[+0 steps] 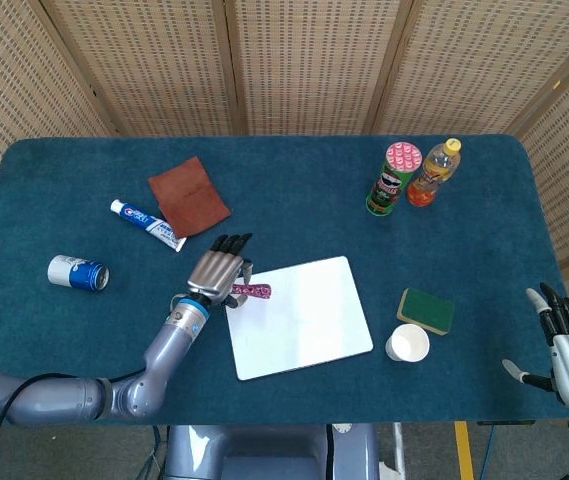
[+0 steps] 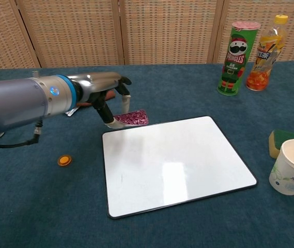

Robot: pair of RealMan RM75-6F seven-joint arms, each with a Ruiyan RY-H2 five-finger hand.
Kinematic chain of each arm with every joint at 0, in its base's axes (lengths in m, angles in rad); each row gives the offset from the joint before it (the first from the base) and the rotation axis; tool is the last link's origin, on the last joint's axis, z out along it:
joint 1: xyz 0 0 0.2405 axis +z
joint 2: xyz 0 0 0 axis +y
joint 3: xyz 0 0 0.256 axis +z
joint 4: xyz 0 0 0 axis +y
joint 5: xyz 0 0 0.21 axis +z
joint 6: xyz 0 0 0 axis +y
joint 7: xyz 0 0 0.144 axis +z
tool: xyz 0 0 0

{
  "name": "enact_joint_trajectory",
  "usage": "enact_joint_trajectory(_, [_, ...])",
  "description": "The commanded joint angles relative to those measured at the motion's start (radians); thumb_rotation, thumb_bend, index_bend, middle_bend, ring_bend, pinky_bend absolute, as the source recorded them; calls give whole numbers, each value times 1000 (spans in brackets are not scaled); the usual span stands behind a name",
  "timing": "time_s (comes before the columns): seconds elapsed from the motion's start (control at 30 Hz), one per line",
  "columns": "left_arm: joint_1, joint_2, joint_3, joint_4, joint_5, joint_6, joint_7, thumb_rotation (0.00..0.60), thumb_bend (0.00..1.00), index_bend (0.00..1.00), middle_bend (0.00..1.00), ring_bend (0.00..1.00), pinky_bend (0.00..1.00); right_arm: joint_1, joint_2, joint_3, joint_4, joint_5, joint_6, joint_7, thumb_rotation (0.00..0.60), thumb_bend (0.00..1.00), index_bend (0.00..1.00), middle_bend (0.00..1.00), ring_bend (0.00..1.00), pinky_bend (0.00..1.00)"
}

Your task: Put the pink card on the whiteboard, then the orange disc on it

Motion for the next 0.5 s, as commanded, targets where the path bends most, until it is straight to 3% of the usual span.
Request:
enact_joint_trajectory(0.03, [-39, -51, 12, -12, -25, 18, 47, 600, 279, 539, 0, 0, 0, 0, 1, 0, 1, 0, -1, 4, 600, 0, 0, 0, 0, 0])
enact_joint_trajectory(0.2, [-53, -75, 28, -18, -43, 50, 75, 600, 250, 403, 0, 0, 0, 0, 2, 0, 1, 0, -1, 7, 600, 0, 0, 0, 0, 0])
enact_joint_trajectory(0.37, [-57, -67, 44, -34, -68, 69, 101, 600, 190, 26, 0, 0, 0, 0, 2, 0, 1, 0, -1, 8, 600, 0, 0, 0, 0, 0])
enact_joint_trajectory(0.5, [-44, -37, 60, -70, -45, 69, 85, 600, 155, 0, 0, 0, 0, -1, 2, -1, 1, -1, 0, 8, 600, 0, 0, 0, 0, 0])
